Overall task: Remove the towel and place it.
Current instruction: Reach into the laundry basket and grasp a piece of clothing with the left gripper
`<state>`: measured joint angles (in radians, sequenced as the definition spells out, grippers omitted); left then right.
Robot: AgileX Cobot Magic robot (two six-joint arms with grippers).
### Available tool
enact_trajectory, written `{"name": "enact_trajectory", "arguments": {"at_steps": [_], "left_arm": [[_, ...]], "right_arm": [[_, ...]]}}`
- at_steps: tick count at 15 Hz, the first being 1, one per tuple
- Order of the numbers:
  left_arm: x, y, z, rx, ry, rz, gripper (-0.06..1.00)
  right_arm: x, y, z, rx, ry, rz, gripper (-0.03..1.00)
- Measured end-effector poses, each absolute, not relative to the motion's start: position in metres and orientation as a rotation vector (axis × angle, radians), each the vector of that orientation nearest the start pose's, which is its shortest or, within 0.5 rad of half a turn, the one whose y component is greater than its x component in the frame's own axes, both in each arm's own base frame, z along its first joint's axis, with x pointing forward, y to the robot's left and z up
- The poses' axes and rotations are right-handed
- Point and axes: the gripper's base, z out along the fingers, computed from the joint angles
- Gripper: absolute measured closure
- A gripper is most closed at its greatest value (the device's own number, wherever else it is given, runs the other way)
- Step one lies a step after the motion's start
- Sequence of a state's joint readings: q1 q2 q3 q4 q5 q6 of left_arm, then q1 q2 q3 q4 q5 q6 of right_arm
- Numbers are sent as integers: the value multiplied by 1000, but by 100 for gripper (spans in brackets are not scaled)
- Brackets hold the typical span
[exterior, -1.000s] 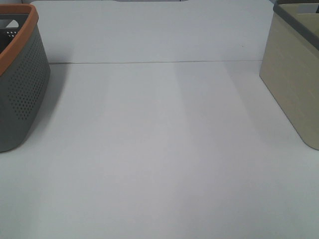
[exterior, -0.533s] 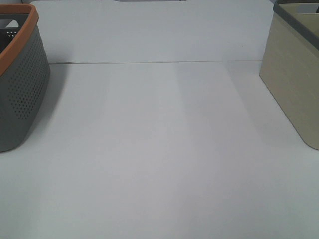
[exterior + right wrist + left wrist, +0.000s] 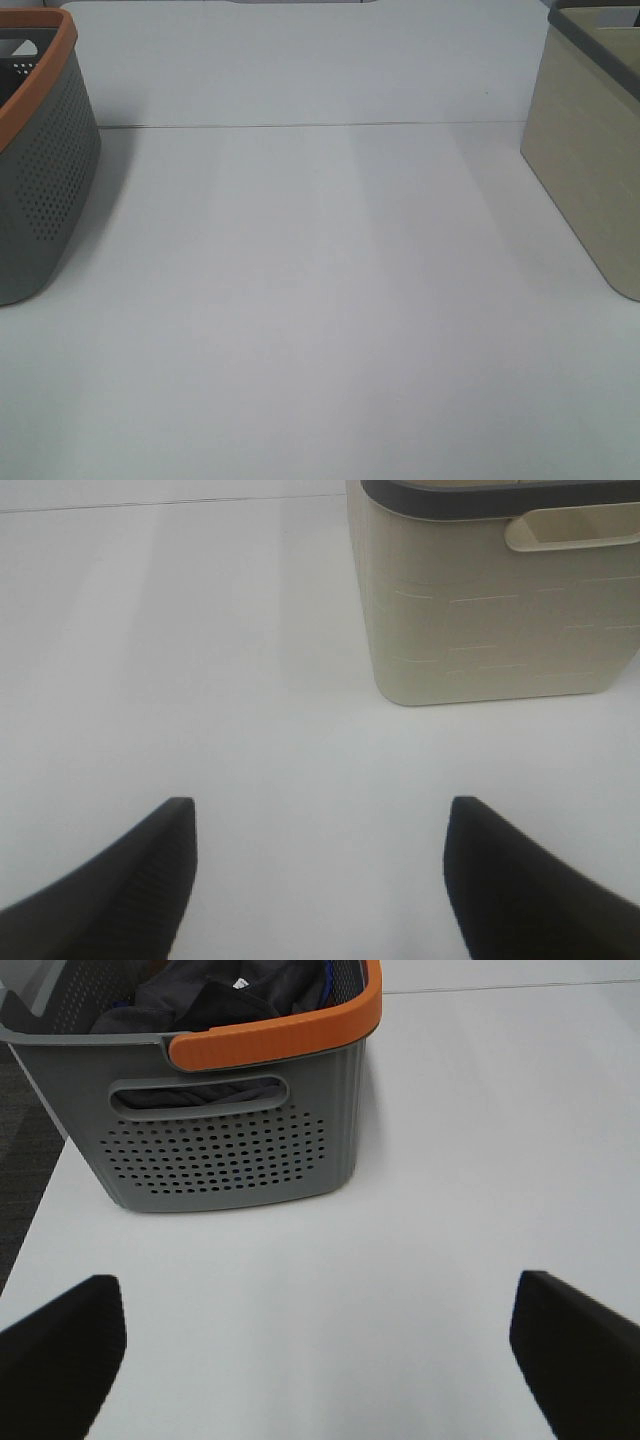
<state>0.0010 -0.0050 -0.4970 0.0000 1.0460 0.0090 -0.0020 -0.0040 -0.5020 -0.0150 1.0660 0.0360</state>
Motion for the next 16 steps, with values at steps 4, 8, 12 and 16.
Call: {"name": "enact_trajectory", "arguments": {"at_steps": [4,8,12,16], "left_arm": [[-5,0,278,8,2028,6,-5],[-5,0,278,7,2028,6,-5],[-5,0,278,7,2028,6,-5],[-5,0,278,7,2028,6,-5]], "right_arm": [[-6,-1,277,40,2043,3,27],[-6,-1,277,40,2043,3,27],[-6,-1,277,40,2043,3,27],[-6,-1,277,40,2043,3,27]]}}
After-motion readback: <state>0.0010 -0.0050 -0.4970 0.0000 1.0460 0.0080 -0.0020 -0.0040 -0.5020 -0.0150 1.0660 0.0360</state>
